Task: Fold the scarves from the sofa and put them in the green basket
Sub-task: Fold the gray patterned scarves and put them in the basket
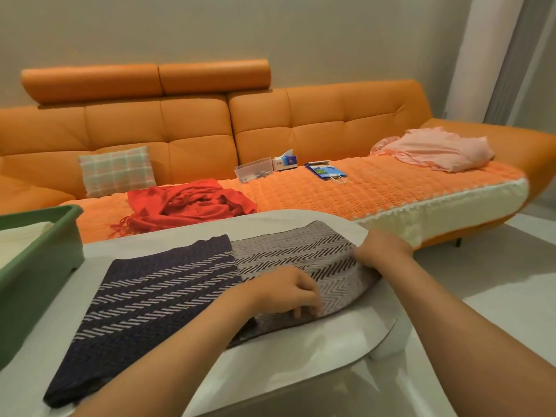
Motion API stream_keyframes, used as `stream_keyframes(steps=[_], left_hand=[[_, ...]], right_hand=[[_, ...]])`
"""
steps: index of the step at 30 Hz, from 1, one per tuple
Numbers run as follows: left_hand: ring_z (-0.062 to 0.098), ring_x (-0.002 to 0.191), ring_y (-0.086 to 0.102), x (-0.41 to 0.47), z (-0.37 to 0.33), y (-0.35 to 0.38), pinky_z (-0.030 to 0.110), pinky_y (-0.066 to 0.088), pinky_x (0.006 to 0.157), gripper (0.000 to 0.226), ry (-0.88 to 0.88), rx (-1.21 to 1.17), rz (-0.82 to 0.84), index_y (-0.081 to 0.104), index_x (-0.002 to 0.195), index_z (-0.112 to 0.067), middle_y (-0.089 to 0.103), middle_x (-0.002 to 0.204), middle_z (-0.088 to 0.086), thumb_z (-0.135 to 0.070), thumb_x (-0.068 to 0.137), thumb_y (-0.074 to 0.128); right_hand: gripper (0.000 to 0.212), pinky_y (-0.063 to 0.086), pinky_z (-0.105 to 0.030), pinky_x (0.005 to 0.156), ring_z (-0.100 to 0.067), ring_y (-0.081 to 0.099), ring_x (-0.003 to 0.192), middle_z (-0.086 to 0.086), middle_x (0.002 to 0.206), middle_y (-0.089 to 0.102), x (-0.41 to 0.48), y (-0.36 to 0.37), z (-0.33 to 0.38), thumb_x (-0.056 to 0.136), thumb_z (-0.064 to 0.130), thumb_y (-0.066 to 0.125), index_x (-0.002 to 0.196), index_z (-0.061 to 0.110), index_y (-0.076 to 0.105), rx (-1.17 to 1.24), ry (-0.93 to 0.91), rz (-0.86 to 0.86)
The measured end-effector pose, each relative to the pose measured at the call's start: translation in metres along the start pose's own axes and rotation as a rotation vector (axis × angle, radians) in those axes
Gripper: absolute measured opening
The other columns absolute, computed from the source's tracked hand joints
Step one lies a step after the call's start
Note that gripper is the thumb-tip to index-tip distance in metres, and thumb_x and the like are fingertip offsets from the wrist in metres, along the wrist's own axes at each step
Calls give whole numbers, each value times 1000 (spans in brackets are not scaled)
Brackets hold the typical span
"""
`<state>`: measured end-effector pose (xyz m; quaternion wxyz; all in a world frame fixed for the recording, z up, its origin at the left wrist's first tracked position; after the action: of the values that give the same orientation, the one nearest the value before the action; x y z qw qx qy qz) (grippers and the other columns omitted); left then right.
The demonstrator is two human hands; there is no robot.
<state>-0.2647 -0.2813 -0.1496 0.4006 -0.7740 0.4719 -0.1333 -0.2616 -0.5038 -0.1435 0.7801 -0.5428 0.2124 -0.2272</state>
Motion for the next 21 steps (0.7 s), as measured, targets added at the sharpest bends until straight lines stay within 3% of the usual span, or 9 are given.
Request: stream_keyframes(steps=[2, 4, 7, 10, 12, 14, 16, 18, 21], left_hand=[[11, 66, 68, 11, 0, -8, 36, 56, 78, 19, -14, -28, -114, 72, 81, -18, 73, 79, -4, -28, 89, 57], [14, 69, 66, 27, 6, -25, 37, 55, 75, 17, -33, 63, -307, 70, 81, -23, 71, 76, -5, -28, 90, 56], [14, 78, 63, 55, 14, -45, 38, 54, 77, 19, -54, 203, -446, 69, 95, -29, 69, 87, -8, -23, 95, 51], [18, 105, 62, 89, 17, -53, 40, 53, 88, 34, -38, 328, -441, 65, 115, -26, 65, 116, -3, -6, 95, 46], [21, 112, 58, 112, 11, -54, 38, 52, 79, 51, 0, 513, -409, 58, 128, -28, 56, 128, -4, 4, 91, 48], [23, 120, 54, 131, 3, -52, 33, 45, 72, 64, 57, 689, -355, 49, 141, -32, 44, 145, -6, 5, 88, 51], [21, 131, 45, 146, 0, -45, 34, 45, 78, 69, 96, 796, -239, 41, 146, -35, 33, 156, -9, -2, 88, 57], [21, 126, 46, 153, 3, -41, 37, 48, 78, 53, 117, 846, -164, 52, 135, -35, 48, 141, -5, -13, 87, 62], [20, 100, 58, 150, 7, -48, 33, 44, 63, 23, 197, 879, -313, 70, 101, -28, 62, 109, -5, -18, 83, 60]], right_hand=[[23, 45, -34, 81, -23, 58, 88, 0, 89, 59, -1, 2, 0, 88, 43, 56, 91, 20, 60, -195, 3, 1], [31, 44, -39, 93, -26, 57, 99, -2, 99, 61, 3, 1, 7, 84, 45, 56, 100, 20, 65, -231, -62, -117], [35, 45, -40, 93, -29, 57, 105, -5, 110, 62, 5, 4, 12, 84, 43, 50, 105, 20, 66, -146, -90, -150], [23, 40, -37, 81, -27, 61, 87, -3, 84, 61, 7, 15, 8, 88, 37, 53, 75, 20, 59, -156, -82, -73], [19, 39, -39, 82, -27, 58, 78, 0, 72, 58, 7, 15, 11, 88, 30, 57, 70, 22, 58, -108, -123, -66], [7, 39, -43, 92, -26, 60, 87, 3, 83, 63, 5, 10, 19, 86, 26, 59, 82, 26, 65, -64, -214, -96], [10, 43, -42, 91, -23, 61, 91, 6, 92, 64, -1, 5, 25, 84, 23, 60, 83, 33, 64, 46, -314, -101], [13, 52, -38, 81, -19, 62, 87, 10, 91, 66, -7, 7, 29, 82, 24, 63, 75, 35, 65, 161, -400, -44], [19, 53, -38, 71, -17, 64, 79, 6, 84, 71, -8, 12, 28, 83, 36, 66, 71, 24, 73, 358, -413, 29]])
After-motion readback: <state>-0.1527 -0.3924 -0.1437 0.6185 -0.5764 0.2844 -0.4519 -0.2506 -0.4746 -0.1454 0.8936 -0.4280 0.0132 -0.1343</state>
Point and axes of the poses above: each hand's wrist, its own x-axis towards the middle knuckle, its own y-axis out of the palm, z = x × y, the point moved 6 cm from there along x, towards the middle knuckle
